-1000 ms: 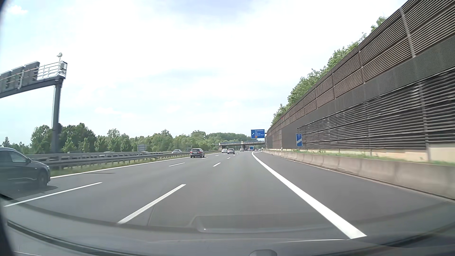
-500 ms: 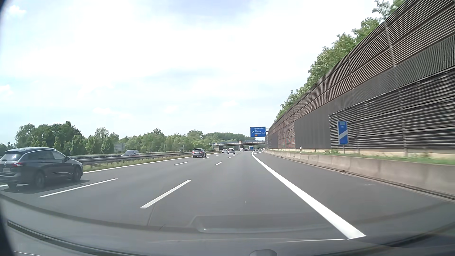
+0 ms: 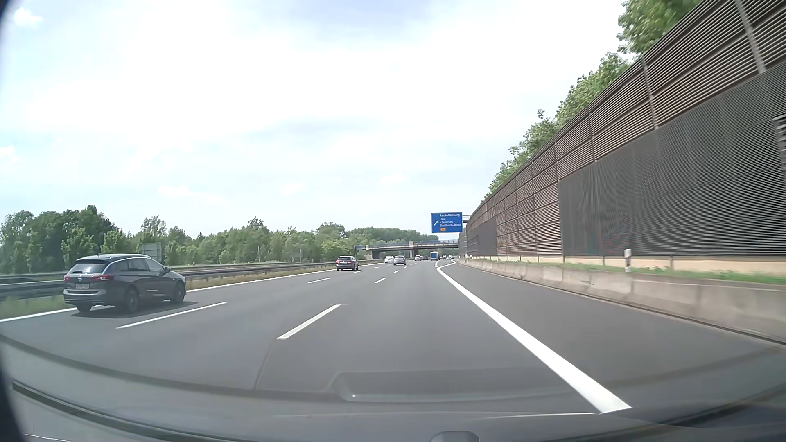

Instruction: Follow the waypoints while adhering to traffic rules and regulations

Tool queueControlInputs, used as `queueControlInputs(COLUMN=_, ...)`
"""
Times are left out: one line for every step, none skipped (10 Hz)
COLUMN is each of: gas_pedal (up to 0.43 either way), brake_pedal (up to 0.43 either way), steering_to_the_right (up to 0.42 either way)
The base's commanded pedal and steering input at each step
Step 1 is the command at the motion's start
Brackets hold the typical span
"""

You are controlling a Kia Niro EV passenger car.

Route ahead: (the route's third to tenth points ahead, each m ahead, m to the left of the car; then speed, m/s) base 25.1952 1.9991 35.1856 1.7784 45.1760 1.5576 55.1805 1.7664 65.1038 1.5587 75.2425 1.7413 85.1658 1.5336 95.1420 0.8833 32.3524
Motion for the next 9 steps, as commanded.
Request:
queueControlInputs(gas_pedal=0.228, brake_pedal=0.0, steering_to_the_right=0.001)
queueControlInputs(gas_pedal=0.228, brake_pedal=0.0, steering_to_the_right=0.001)
queueControlInputs(gas_pedal=0.228, brake_pedal=0.0, steering_to_the_right=0.001)
queueControlInputs(gas_pedal=0.228, brake_pedal=0.0, steering_to_the_right=0.001)
queueControlInputs(gas_pedal=0.22, brake_pedal=0.0, steering_to_the_right=0.001)
queueControlInputs(gas_pedal=0.209, brake_pedal=0.0, steering_to_the_right=0.001)
queueControlInputs(gas_pedal=0.197, brake_pedal=0.0, steering_to_the_right=0.001)
queueControlInputs(gas_pedal=0.189, brake_pedal=0.0, steering_to_the_right=0.001)
queueControlInputs(gas_pedal=0.177, brake_pedal=0.0, steering_to_the_right=0.001)
